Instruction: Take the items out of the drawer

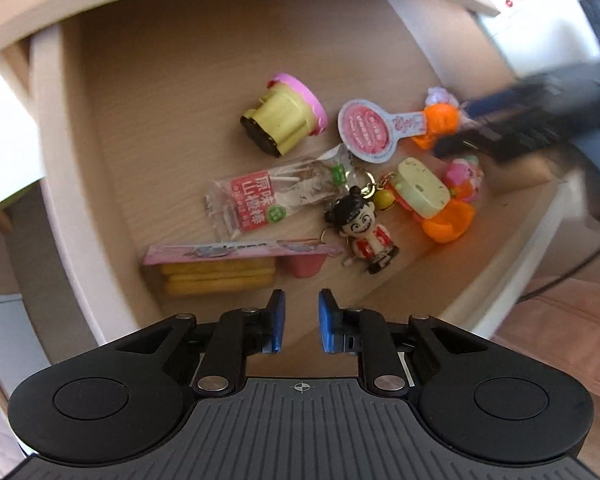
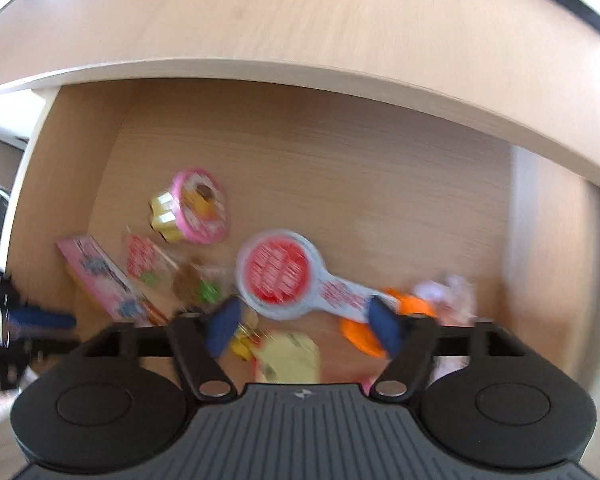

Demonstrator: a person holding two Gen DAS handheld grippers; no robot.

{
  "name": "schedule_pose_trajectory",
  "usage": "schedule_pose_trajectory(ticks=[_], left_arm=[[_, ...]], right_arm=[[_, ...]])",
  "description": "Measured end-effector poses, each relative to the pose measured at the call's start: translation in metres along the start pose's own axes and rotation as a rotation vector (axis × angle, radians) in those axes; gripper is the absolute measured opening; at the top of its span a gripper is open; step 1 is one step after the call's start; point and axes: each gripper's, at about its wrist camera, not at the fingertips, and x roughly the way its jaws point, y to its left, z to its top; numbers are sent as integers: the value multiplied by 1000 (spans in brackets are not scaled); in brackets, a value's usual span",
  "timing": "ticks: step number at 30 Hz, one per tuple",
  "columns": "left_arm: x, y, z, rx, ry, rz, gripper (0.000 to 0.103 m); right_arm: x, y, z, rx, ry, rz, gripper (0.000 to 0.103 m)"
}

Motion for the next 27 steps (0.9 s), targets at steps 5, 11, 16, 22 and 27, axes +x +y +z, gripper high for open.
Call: schedule_pose_trajectory(ticks=[5, 11, 16, 22, 27], left_arm=[[21, -9, 8, 10, 24, -6, 20], [27, -6, 28, -72, -72, 27, 21], [23, -2, 44, -124, -184, 23, 25], [-11, -11, 32, -19, -251, 29, 25], [-45, -26, 10, 68, -424, 124, 25]], right_arm=[[26, -32, -40, 88, 181, 1, 83], [53, -33, -44, 157, 249, 23, 79], [51, -31, -17, 209, 144, 56, 59], [21, -31, -2, 234, -38, 123, 62], [-23, -26, -30, 119, -268, -32, 77]])
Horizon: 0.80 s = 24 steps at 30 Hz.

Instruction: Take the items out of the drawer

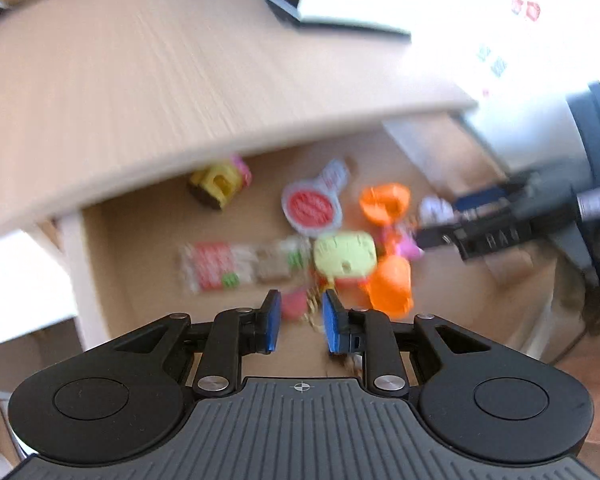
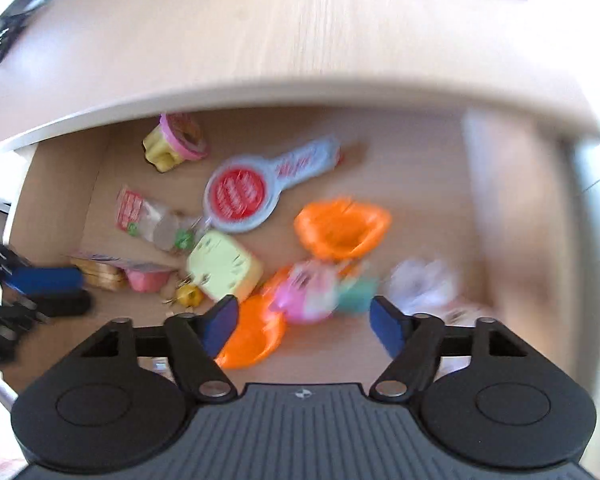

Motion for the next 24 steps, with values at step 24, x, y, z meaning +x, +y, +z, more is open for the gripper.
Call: schedule_pose_trajectory(ticks=[24], left_arm=[[7, -22, -42, -316, -66, 126, 25]], right_arm=[[7, 34, -48, -115, 11, 123, 75]])
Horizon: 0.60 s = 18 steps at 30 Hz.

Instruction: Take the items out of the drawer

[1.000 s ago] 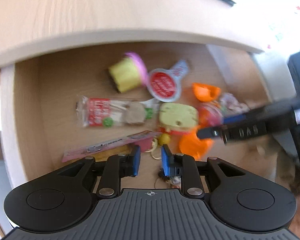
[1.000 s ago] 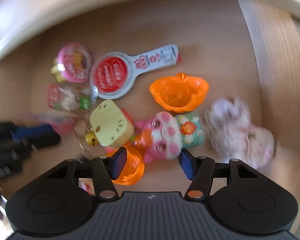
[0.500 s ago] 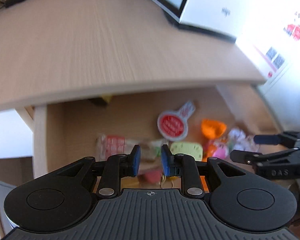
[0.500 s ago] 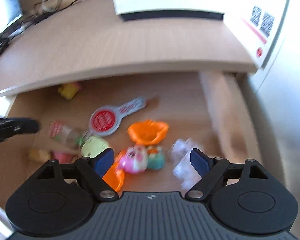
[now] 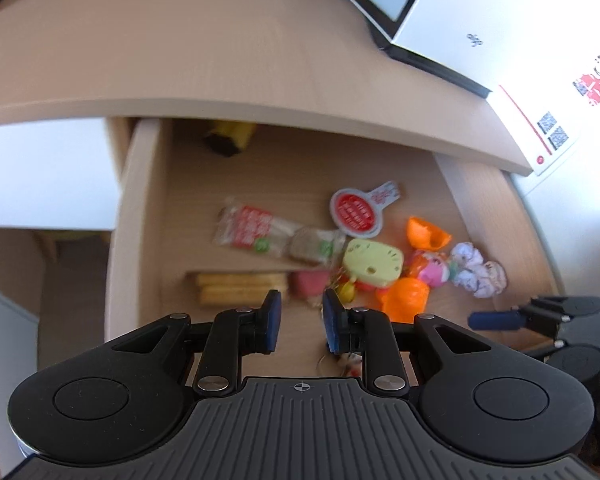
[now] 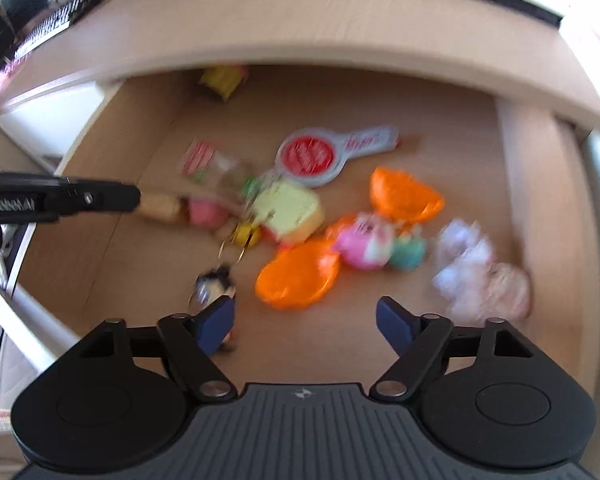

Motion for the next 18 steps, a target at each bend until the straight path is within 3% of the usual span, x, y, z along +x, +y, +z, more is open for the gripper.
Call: schedule_pose_trajectory(ticks=[5, 11, 18], left_arm=[[-15, 4, -12, -22, -19, -6, 25], [-26, 8, -19, -31, -39, -10, 25], [-29, 19, -17, -57, -50, -32, 25]], right_arm=[[-15, 9, -29, 26, 14, -2, 73], [-21, -15, -42, 205, 24, 78, 72], [-34, -6, -42, 151, 34, 62, 72]])
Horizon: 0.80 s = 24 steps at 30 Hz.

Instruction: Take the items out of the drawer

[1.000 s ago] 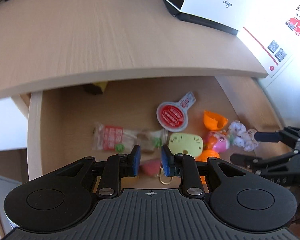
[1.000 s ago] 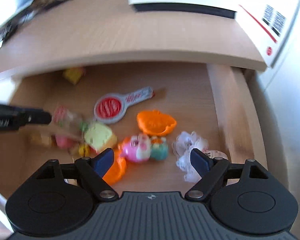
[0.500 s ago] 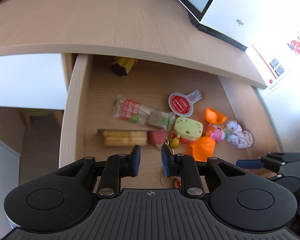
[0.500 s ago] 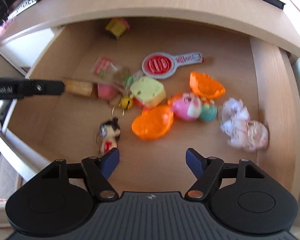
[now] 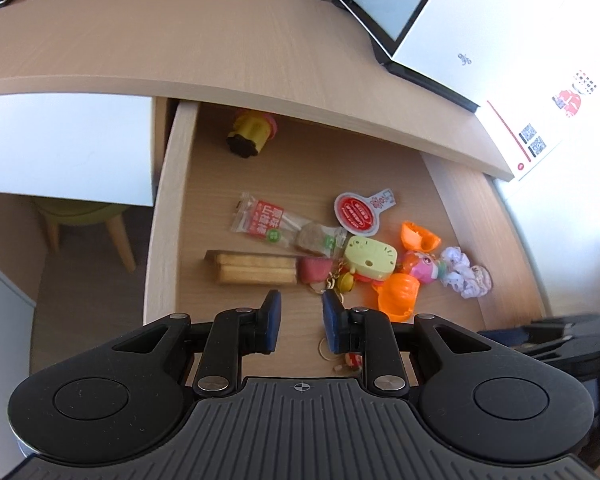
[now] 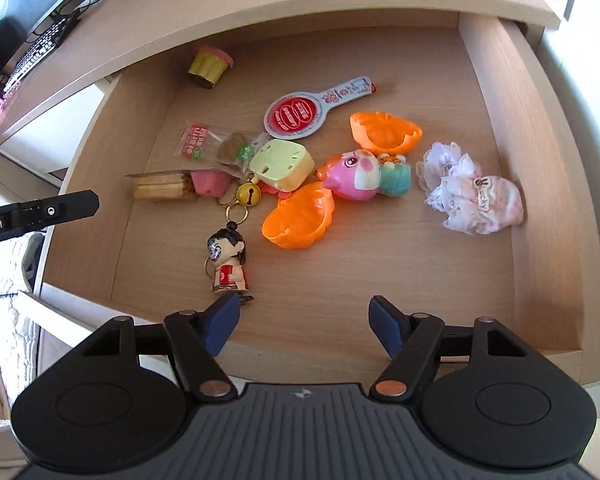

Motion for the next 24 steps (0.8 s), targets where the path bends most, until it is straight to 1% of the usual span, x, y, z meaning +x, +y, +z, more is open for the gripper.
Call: schedule_pose_trajectory(ticks=[1, 2, 4, 6, 7, 9, 10, 12, 13, 15, 19, 22, 24], left_arm=[[0, 3, 1, -9, -5, 0, 25], [-1, 5, 1, -20, -13, -2, 25], [-3, 10, 2, -52, -42, -9, 25], [-8, 14, 4, -86, -82, -15, 25], [-10, 16, 6, -99, -101, -18, 25], [-14, 18, 9, -117, -134, -16, 25], [-15, 19, 11, -121, -146, -12, 25], [-18, 20, 15, -131, -162, -4, 24], [-19, 21, 17, -136, -169, 0, 24], [-21, 22, 19, -144, -181, 9, 24], [-22, 26, 24, -162, -191, 28, 24], [-19, 30, 25, -187, -188, 37, 24], [-17, 32, 25, -204, -190, 44, 24]], right_arm=[[-3, 5, 5, -39, 5, 8, 72], [-8, 11, 10, -82, -29, -7, 72], [-19, 28, 21, -192, -141, -96, 74], [-15, 49, 37, -309, -256, -167, 79], [-9, 58, 45, -357, -304, -172, 80], [9, 71, 64, -414, -365, -137, 80], [22, 76, 75, -427, -379, -114, 80], [54, 86, 93, -457, -377, -69, 80], [67, 90, 100, -470, -379, -62, 79], [87, 97, 108, -481, -411, -65, 79], [121, 113, 121, -479, -492, -109, 79], [140, 121, 133, -449, -510, -106, 79], [142, 123, 140, -421, -524, -84, 79]])
